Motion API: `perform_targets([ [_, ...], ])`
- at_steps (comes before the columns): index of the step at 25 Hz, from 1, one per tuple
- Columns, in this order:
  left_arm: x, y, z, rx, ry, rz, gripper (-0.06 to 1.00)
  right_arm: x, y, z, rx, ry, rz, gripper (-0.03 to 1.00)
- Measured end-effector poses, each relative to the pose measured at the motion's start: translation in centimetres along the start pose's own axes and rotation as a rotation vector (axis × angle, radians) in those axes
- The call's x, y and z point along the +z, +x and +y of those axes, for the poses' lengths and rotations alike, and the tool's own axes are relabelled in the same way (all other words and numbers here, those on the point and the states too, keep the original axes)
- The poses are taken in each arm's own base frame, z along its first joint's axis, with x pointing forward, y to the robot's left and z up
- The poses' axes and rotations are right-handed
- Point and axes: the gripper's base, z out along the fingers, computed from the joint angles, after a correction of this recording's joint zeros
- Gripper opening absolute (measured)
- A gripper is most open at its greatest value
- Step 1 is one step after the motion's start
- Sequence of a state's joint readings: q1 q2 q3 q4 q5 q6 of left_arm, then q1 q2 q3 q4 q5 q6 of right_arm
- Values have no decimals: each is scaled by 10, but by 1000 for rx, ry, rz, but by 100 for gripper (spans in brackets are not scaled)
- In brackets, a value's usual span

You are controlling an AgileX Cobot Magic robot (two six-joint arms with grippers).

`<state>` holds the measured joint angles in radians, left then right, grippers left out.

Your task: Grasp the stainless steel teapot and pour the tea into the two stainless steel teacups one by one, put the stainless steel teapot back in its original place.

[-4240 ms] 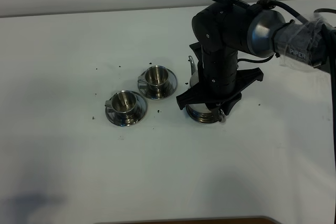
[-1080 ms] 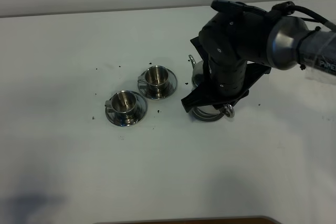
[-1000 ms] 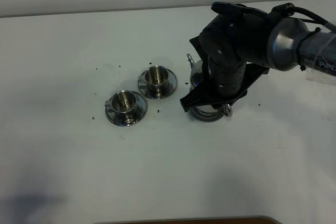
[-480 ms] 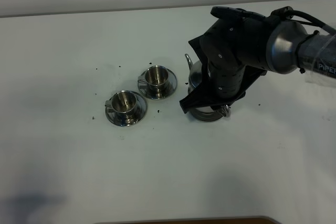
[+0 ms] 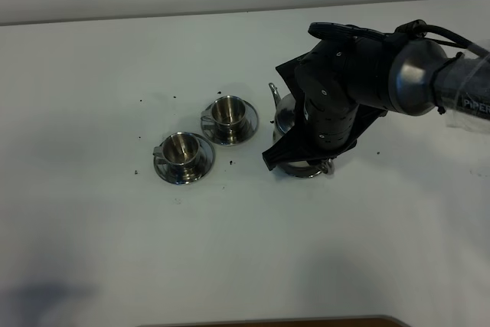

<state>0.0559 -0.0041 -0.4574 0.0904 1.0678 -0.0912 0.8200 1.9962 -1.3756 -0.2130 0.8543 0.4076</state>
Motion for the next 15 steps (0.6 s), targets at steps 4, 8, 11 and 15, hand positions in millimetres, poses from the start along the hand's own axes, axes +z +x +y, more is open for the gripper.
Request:
perform_targets([
  [4, 0, 0, 0, 0, 0, 0, 43, 0, 0, 0, -2, 2, 0, 19],
  [8, 0, 0, 0, 0, 0, 0, 43, 5, 4, -1, -6, 5, 6, 19],
  [11, 0, 0, 0, 1, 0, 0, 43, 5, 4, -1, -6, 5, 6, 19],
  [15, 0, 0, 0, 1, 0, 0, 43, 5, 4, -1, -9, 7, 3, 19],
])
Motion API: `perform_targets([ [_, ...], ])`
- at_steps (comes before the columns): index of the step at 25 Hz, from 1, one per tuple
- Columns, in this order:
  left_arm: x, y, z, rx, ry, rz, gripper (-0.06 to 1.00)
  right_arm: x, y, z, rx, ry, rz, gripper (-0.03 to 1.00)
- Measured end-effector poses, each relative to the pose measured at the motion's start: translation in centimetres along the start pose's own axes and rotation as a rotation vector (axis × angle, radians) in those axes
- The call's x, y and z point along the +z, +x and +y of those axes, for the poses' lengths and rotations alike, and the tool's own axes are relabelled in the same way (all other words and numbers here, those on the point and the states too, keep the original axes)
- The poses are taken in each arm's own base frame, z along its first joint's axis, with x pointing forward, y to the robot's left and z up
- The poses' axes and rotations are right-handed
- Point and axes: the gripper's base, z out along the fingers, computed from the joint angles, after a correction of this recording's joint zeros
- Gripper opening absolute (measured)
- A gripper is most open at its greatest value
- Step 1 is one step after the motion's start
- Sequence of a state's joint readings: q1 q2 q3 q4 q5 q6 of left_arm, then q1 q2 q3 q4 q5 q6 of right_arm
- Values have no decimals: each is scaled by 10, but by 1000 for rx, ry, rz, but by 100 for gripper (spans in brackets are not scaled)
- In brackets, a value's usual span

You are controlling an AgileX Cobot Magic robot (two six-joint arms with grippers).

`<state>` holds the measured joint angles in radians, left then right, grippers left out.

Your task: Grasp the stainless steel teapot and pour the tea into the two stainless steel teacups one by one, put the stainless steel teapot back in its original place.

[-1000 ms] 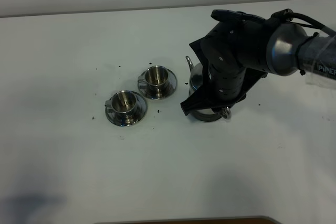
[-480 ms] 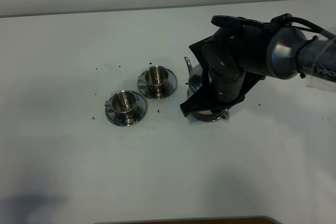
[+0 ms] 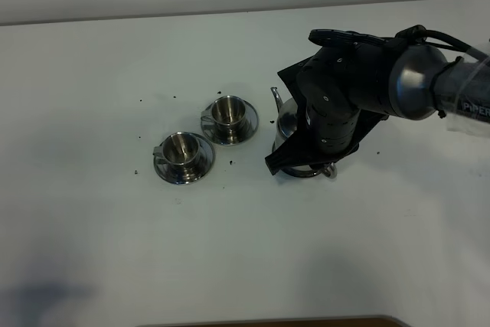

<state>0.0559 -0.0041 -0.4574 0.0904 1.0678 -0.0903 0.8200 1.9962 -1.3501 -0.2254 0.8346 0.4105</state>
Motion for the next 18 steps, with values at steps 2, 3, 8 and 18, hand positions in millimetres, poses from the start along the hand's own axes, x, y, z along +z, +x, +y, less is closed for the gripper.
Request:
perform_targets([
  [2, 0, 0, 0, 0, 0, 0, 43, 0, 0, 0, -3, 2, -4, 19],
  [3, 0, 0, 0, 0, 0, 0, 43, 0, -1, 0, -5, 2, -8, 19],
  [8, 0, 0, 0, 0, 0, 0, 43, 0, -2, 0, -5, -2, -19, 19],
  [18, 0, 0, 0, 0, 0, 0, 43, 1, -2, 0, -7, 0, -18, 20],
])
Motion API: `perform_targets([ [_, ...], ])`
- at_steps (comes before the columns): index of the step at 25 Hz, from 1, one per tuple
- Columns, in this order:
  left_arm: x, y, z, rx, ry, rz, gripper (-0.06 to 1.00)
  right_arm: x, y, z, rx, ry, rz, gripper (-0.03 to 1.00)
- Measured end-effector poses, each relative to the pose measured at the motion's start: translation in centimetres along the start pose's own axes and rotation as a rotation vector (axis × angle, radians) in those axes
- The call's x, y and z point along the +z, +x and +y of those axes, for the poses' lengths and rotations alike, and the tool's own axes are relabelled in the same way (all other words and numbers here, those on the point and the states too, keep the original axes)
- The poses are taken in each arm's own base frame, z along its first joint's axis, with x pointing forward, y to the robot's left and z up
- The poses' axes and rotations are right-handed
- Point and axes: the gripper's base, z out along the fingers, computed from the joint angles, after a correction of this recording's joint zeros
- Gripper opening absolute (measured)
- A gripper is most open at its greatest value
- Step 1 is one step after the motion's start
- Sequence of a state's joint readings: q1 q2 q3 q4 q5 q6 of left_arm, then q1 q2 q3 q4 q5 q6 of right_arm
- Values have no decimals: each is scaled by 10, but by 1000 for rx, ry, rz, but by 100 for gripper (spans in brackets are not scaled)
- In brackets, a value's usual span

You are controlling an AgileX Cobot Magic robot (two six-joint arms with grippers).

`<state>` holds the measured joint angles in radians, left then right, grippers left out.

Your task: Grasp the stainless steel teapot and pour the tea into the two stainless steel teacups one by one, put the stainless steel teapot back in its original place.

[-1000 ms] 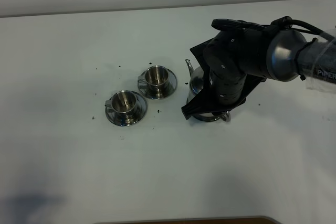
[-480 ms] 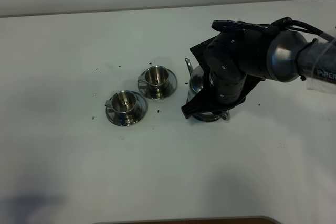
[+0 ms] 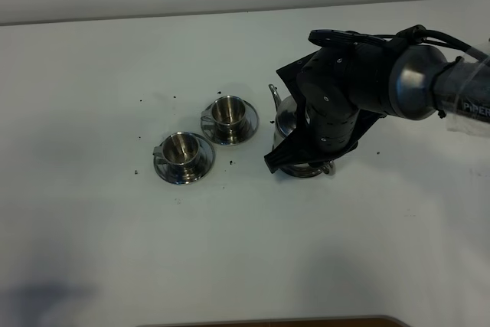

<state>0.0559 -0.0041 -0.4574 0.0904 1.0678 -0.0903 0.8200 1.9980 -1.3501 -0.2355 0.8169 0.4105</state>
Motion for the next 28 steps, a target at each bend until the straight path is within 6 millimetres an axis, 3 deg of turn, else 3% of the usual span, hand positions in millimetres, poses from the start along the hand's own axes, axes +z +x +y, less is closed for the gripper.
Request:
perform_targets([
  [7, 0, 0, 0, 0, 0, 0, 43, 4, 0, 1, -2, 0, 2, 21],
  [28, 0, 0, 0, -1, 0, 0, 43, 4, 1, 0, -32, 3, 10, 40],
])
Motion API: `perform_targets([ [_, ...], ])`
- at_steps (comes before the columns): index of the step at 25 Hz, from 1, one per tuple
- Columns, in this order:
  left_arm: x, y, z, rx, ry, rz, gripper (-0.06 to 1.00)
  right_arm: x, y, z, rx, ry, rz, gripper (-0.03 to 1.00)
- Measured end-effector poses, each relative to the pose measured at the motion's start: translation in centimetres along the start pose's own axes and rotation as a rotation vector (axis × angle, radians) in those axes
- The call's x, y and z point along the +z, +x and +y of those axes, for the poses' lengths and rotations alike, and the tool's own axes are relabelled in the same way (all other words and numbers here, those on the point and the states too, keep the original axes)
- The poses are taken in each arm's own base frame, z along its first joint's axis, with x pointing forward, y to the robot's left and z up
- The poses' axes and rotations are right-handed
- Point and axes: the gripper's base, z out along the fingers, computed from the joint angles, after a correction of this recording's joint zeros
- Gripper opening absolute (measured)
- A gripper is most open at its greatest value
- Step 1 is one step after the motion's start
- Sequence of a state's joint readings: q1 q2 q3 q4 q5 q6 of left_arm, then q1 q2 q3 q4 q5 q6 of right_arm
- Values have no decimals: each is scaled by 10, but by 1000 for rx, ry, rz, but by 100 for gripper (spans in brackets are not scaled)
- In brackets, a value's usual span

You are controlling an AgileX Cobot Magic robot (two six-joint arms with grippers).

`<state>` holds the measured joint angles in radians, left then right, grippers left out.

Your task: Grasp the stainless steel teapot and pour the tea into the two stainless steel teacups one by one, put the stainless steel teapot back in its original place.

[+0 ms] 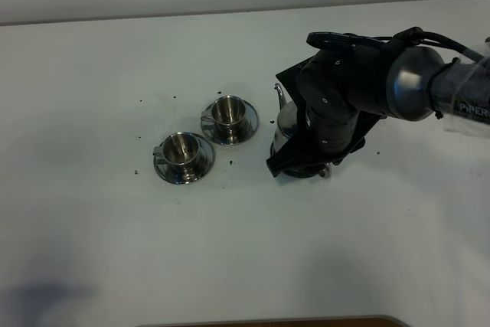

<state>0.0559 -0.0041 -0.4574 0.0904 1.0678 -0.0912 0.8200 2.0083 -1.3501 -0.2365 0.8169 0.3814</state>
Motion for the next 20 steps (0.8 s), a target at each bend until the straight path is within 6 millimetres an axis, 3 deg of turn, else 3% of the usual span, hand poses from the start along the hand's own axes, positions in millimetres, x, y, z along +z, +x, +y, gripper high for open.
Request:
perform_targets([
  [12, 0, 0, 0, 0, 0, 0, 43, 0, -1, 0, -10, -4, -16, 39],
  [20, 0, 0, 0, 0, 0, 0, 43, 0, -1, 0, -10, -4, -16, 28],
])
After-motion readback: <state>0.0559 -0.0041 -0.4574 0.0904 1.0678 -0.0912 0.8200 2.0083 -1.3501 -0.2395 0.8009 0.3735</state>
